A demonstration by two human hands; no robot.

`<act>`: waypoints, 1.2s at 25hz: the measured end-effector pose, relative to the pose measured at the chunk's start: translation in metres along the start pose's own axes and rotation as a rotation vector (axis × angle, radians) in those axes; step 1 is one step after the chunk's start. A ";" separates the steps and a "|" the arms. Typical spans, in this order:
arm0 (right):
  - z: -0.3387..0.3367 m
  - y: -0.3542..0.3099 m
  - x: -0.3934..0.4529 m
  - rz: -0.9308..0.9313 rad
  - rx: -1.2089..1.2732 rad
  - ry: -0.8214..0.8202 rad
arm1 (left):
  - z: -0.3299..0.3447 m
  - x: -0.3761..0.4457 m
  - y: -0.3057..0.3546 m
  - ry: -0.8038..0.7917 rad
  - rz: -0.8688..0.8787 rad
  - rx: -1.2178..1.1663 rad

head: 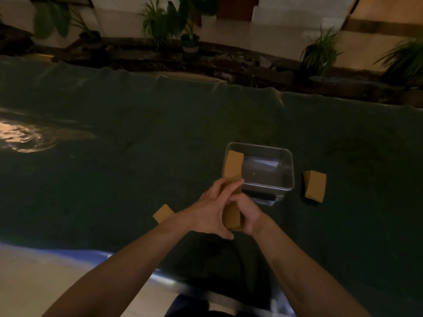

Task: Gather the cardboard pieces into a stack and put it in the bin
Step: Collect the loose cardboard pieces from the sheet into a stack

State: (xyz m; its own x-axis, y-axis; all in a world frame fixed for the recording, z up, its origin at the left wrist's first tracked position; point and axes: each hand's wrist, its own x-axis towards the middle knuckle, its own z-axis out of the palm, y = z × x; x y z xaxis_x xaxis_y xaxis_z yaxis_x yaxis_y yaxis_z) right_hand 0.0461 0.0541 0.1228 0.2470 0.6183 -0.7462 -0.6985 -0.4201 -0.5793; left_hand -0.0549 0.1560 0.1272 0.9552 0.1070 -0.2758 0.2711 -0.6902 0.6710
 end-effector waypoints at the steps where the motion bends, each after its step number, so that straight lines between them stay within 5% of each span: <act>1: 0.007 0.000 0.005 -0.008 -0.015 -0.002 | -0.006 -0.001 -0.006 -0.015 0.002 0.038; 15: 0.060 -0.006 0.030 -0.006 0.057 -0.039 | -0.050 -0.013 -0.060 -0.038 0.064 0.094; 26: 0.079 0.000 0.052 0.006 0.200 0.080 | -0.052 -0.013 -0.081 -0.015 0.179 0.236; 30: 0.076 0.001 0.058 -0.062 0.311 0.142 | -0.044 -0.018 -0.122 0.023 -0.027 0.164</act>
State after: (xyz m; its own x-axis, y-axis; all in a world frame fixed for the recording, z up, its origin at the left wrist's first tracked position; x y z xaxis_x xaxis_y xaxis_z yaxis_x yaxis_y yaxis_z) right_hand 0.0089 0.1404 0.1039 0.3711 0.5290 -0.7632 -0.8448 -0.1488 -0.5140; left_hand -0.0996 0.2693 0.0807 0.9508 0.1426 -0.2751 0.2757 -0.7943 0.5413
